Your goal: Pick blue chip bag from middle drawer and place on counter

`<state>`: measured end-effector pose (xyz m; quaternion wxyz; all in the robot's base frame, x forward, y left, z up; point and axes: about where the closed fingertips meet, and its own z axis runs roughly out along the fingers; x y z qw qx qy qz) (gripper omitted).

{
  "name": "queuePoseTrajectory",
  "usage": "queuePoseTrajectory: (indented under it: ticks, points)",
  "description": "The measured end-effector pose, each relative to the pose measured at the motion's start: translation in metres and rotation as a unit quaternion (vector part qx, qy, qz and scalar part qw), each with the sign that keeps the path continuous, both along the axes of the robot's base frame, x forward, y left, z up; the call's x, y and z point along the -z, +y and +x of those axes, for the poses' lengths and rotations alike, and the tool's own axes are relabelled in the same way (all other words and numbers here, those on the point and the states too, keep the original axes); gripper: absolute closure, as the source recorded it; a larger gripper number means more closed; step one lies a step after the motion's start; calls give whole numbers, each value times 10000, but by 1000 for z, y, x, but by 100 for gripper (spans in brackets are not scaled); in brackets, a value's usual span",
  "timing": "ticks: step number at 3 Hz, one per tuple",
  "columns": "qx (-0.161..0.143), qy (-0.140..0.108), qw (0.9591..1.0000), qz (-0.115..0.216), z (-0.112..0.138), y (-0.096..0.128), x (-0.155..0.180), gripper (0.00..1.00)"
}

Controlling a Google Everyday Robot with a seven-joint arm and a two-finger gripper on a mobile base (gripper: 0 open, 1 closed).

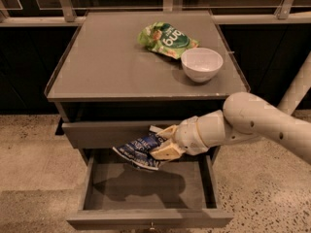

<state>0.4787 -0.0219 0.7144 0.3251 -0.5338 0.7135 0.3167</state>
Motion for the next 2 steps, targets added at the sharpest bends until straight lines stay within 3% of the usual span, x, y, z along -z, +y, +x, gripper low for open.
queuePoseTrajectory:
  ticks: [1, 2]
  points:
    - [-281, -299, 9981, -457, 17, 20, -56, 100]
    - [-502, -407, 9952, -734, 44, 41, -98, 100]
